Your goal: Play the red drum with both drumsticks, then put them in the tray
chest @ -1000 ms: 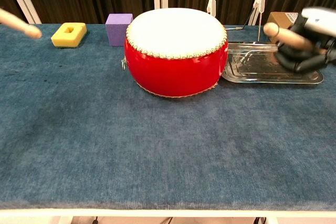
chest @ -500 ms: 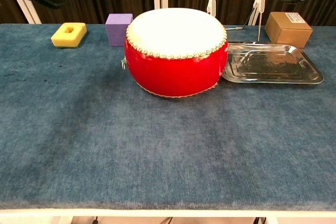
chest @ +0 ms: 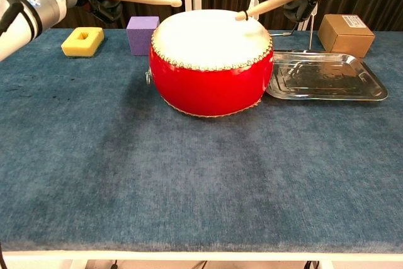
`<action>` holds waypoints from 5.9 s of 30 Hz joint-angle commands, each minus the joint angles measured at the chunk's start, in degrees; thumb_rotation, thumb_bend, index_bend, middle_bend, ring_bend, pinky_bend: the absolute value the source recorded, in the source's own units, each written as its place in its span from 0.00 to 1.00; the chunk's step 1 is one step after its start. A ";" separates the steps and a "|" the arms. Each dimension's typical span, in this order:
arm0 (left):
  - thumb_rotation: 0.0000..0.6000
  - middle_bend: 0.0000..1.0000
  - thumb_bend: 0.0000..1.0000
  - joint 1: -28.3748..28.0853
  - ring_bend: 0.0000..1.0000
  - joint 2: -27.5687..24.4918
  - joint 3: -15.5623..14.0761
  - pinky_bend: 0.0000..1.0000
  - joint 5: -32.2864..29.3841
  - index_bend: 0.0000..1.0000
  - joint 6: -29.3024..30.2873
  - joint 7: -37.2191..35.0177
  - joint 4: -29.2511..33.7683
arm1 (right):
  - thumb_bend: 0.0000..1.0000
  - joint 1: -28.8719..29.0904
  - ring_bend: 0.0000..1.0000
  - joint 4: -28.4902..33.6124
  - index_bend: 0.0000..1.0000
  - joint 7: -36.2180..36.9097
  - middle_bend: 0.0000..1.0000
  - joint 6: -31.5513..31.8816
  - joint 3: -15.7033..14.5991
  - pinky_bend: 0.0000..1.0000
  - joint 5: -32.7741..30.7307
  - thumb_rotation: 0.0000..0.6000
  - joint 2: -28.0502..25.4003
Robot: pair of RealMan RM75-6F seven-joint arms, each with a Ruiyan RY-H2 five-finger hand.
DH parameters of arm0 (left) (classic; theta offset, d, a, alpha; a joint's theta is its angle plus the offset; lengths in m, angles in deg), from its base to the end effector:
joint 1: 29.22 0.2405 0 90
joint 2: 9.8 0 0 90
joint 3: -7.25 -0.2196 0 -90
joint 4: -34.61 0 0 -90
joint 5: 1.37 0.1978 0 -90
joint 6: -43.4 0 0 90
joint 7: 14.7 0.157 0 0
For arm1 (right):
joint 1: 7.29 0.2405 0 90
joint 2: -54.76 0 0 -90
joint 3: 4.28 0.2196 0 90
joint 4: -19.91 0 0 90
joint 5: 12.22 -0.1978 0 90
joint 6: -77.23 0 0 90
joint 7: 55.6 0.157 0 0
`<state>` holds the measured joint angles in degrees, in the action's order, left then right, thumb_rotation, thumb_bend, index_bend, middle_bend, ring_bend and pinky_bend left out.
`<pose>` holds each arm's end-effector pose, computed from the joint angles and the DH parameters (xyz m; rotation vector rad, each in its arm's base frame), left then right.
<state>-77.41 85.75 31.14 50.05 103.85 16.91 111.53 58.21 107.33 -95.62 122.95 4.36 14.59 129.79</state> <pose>-0.0823 0.3896 0.0218 -1.5535 -0.8826 -0.9881 -0.0779 -0.4015 0.0450 1.8849 -0.8109 0.5820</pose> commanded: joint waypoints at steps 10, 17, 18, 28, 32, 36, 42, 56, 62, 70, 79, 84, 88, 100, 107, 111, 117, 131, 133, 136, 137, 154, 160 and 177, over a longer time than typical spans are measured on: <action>1.00 1.00 0.71 -4.32 1.00 5.77 -3.57 1.00 -1.27 1.00 -0.79 4.36 -6.76 | 0.92 2.97 1.00 2.50 1.00 -2.26 1.00 4.26 -0.10 1.00 -2.56 1.00 -1.70; 1.00 1.00 0.71 -2.99 1.00 3.41 -2.10 1.00 0.52 1.00 3.74 1.99 -2.96 | 0.92 4.37 1.00 0.18 1.00 -6.19 1.00 2.93 -3.59 1.00 -4.69 1.00 0.76; 1.00 1.00 0.71 -2.59 1.00 2.35 -1.58 1.00 0.62 1.00 4.45 1.53 -1.29 | 0.92 5.03 1.00 -0.85 1.00 -8.08 1.00 2.84 -4.79 1.00 -5.65 1.00 1.84; 1.00 1.00 0.71 -3.79 1.00 5.00 -4.90 1.00 -2.20 1.00 1.62 4.89 -3.55 | 0.92 5.53 1.00 3.16 1.00 -5.91 1.00 6.97 -1.22 1.00 -4.46 1.00 -0.27; 1.00 1.00 0.71 -3.48 1.00 5.52 -5.26 1.00 -1.21 1.00 2.82 4.21 -5.17 | 0.92 4.49 1.00 4.27 1.00 -3.25 1.00 6.66 -0.27 1.00 -3.05 1.00 -1.46; 1.00 1.00 0.71 -1.79 1.00 1.32 -3.37 1.00 0.91 1.00 6.32 1.72 -0.17 | 0.92 5.37 1.00 -0.33 1.00 -6.59 1.00 4.20 -3.66 1.00 -4.95 1.00 2.34; 1.00 1.00 0.71 -1.30 1.00 -0.74 -3.33 1.00 0.42 1.00 6.15 1.95 3.10 | 0.92 6.57 1.00 -3.20 1.00 -9.81 1.00 5.04 -5.07 1.00 -6.78 1.00 5.44; 1.00 1.00 0.71 -0.56 1.00 -0.48 -3.19 1.00 1.40 1.00 7.86 0.07 1.59 | 0.92 5.13 1.00 -2.81 1.00 -6.59 1.00 4.89 -3.63 1.00 -5.49 1.00 4.47; 1.00 1.00 0.71 -0.27 1.00 -1.60 -3.69 1.00 0.87 1.00 7.29 0.56 4.65 | 0.92 5.58 1.00 -4.69 1.00 -7.93 1.00 6.80 -3.33 1.00 -5.75 1.00 6.84; 1.00 1.00 0.71 -1.92 1.00 5.57 -7.48 1.00 0.16 1.00 4.22 2.97 -4.55 | 0.92 3.75 1.00 2.43 1.00 -3.45 1.00 8.60 0.33 1.00 -2.17 1.00 0.66; 1.00 1.00 0.71 1.20 1.00 -2.66 -3.29 1.00 3.07 1.00 10.52 -0.17 6.52 | 0.92 5.43 1.00 -7.52 1.00 -9.03 1.00 4.81 -4.06 1.00 -6.40 1.00 9.57; 1.00 1.00 0.71 1.67 1.00 -4.36 -3.09 1.00 3.02 1.00 10.54 -0.24 8.27 | 0.92 3.69 1.00 -5.19 1.00 -4.95 1.00 6.37 -1.83 1.00 -3.69 1.00 7.56; 1.00 1.00 0.71 2.48 1.00 -4.83 -3.39 1.00 2.90 1.00 10.28 -1.88 7.67 | 0.92 -0.94 1.00 1.78 1.00 1.23 1.00 8.53 -1.04 1.00 1.71 1.00 0.22; 1.00 1.00 0.71 5.80 1.00 -6.95 -5.08 1.00 3.88 1.00 11.42 -4.94 8.25 | 0.90 -13.17 1.00 -2.20 1.00 14.99 1.00 4.26 -6.42 1.00 12.96 1.00 -4.46; 1.00 1.00 0.71 6.63 1.00 -7.69 -5.16 1.00 3.89 1.00 11.92 -5.02 9.63 | 0.73 -12.82 1.00 -16.41 1.00 18.01 1.00 -2.87 -5.80 0.98 14.69 1.00 5.91; 1.00 1.00 0.71 6.96 1.00 -8.10 -5.43 1.00 3.98 1.00 12.05 -4.61 10.29 | 0.63 -11.61 0.97 -22.24 1.00 17.48 1.00 -5.49 -5.27 0.87 15.22 1.00 10.42; 1.00 1.00 0.71 7.54 1.00 -9.01 -5.46 1.00 4.61 1.00 12.74 -4.52 11.69 | 0.33 -10.49 0.71 -26.23 0.80 16.16 0.80 -7.60 -4.50 0.61 14.96 1.00 13.35; 1.00 1.00 0.71 7.66 1.00 -9.68 -5.56 1.00 5.35 1.00 13.07 -3.49 13.37 | 0.01 -10.26 0.19 -25.71 0.28 13.00 0.35 -8.59 -3.79 0.24 11.04 1.00 12.90; 1.00 1.00 0.71 7.73 1.00 -9.77 -5.57 1.00 5.41 1.00 13.13 -3.45 13.44 | 0.01 -10.25 0.15 -24.99 0.24 12.41 0.32 -8.20 -3.87 0.22 10.65 1.00 12.46; 1.00 1.00 0.71 7.86 1.00 -10.10 -5.49 1.00 5.66 1.00 13.29 -3.59 13.79 | 0.01 -11.07 0.13 -20.48 0.20 12.97 0.30 -5.43 -3.20 0.21 12.20 1.00 9.52; 1.00 1.00 0.71 7.91 1.00 -10.21 -5.45 1.00 5.77 1.00 13.35 -3.71 13.94 | 0.01 -11.56 0.13 -18.04 0.20 13.40 0.30 -4.06 -2.94 0.21 13.41 1.00 7.93; 1.00 1.00 0.71 5.50 1.00 -7.52 -5.77 1.00 3.96 1.00 13.61 4.02 19.13 | 0.02 -17.13 0.25 24.90 0.23 16.02 0.40 8.57 1.73 0.28 21.91 1.00 -22.06; 1.00 1.00 0.70 2.19 1.00 -4.35 -3.20 1.00 -1.22 1.00 14.07 9.89 19.55 | 0.04 -11.13 0.26 29.48 0.24 14.10 0.44 6.14 5.53 0.29 12.10 1.00 -22.24; 1.00 1.00 0.70 -4.90 1.00 1.97 1.10 1.00 -11.06 1.00 17.46 19.22 16.18 | 0.22 9.87 0.29 26.27 0.36 -0.01 0.49 17.20 9.08 0.30 -17.20 1.00 -7.32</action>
<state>-82.18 87.59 32.19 39.13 121.24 36.09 127.82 65.88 135.22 -93.64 137.75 12.62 -0.10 119.97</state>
